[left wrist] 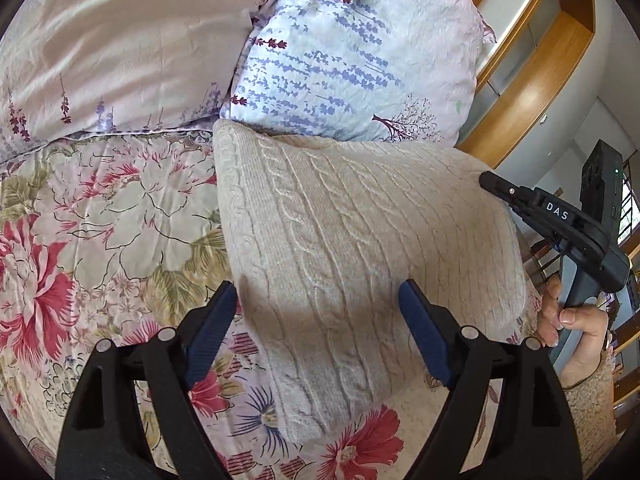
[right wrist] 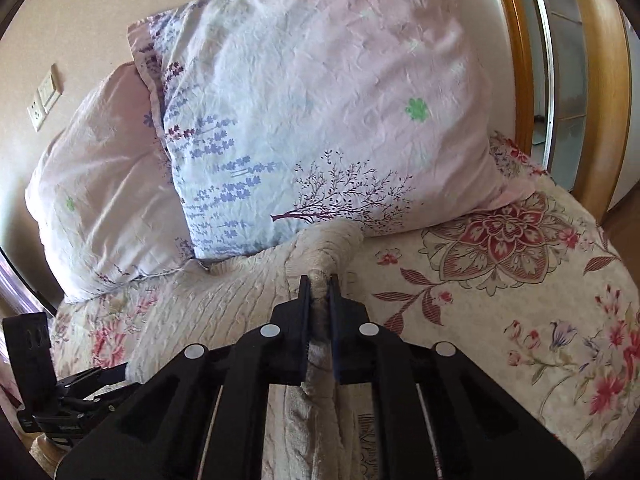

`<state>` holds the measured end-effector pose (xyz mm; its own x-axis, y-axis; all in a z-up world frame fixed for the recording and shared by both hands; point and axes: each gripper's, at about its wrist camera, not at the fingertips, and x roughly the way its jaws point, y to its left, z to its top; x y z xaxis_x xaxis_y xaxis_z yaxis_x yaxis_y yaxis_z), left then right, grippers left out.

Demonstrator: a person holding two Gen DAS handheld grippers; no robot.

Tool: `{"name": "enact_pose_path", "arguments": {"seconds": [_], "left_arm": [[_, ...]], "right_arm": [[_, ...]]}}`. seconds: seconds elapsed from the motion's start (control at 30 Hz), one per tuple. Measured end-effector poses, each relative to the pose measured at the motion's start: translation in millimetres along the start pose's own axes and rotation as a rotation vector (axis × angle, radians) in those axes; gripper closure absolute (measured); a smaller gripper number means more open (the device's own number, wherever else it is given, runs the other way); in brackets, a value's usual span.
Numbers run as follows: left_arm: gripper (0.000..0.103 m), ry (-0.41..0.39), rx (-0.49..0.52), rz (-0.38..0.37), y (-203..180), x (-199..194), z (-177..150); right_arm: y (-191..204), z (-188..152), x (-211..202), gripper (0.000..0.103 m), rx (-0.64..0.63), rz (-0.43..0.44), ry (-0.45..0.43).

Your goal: Fold small clothes

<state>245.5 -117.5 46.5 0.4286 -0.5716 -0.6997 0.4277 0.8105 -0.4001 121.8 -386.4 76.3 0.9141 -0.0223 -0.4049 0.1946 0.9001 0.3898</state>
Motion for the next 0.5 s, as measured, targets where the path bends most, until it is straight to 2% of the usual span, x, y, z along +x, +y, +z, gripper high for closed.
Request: {"name": "enact_pose_path", "arguments": {"seconds": [0.1, 0.13, 0.17, 0.23, 0.3, 0.37, 0.4, 0.43, 0.47, 0.5], "left_arm": [[0.02, 0.005, 0.002, -0.017, 0, 3, -2], [0.019, 0.001, 0.008, -0.014, -1, 4, -2], [0.019, -0.001, 0.016, -0.01, -2, 5, -3], [0.019, 0.0, 0.02, -0.004, -2, 7, -4], [0.018, -0.003, 0.021, -0.006, -2, 8, -5], [0.018, -0.001, 0.014, -0.011, 0, 9, -5], [0.018, 0.003, 0.008, -0.016, 1, 9, -5], [0.018, 0.007, 0.002, -0.02, 2, 9, -5], [0.018, 0.009, -0.001, -0.023, 2, 9, -6], [0.018, 0.009, -0.001, -0.024, 2, 8, -6]], "right_arm": [[-2, -3, 5, 0.096, -0.014, -0.037, -0.001], [-4, -3, 4, 0.1, -0.013, -0.049, -0.014], [-6, -3, 5, 0.1, -0.016, -0.08, -0.02], [-19, -7, 14, 0.103, 0.008, -0.122, 0.029], [-31, -15, 27, 0.103, 0.051, -0.089, 0.112], [-40, -22, 25, 0.102, 0.111, -0.031, 0.13], [-45, -24, 20, 0.096, 0.154, 0.019, 0.127], [-50, -27, 14, 0.081, 0.192, 0.058, 0.13], [-53, -30, 8, 0.071, 0.226, 0.097, 0.135], [-57, -34, 0, 0.053, 0.251, 0.14, 0.129]]}}
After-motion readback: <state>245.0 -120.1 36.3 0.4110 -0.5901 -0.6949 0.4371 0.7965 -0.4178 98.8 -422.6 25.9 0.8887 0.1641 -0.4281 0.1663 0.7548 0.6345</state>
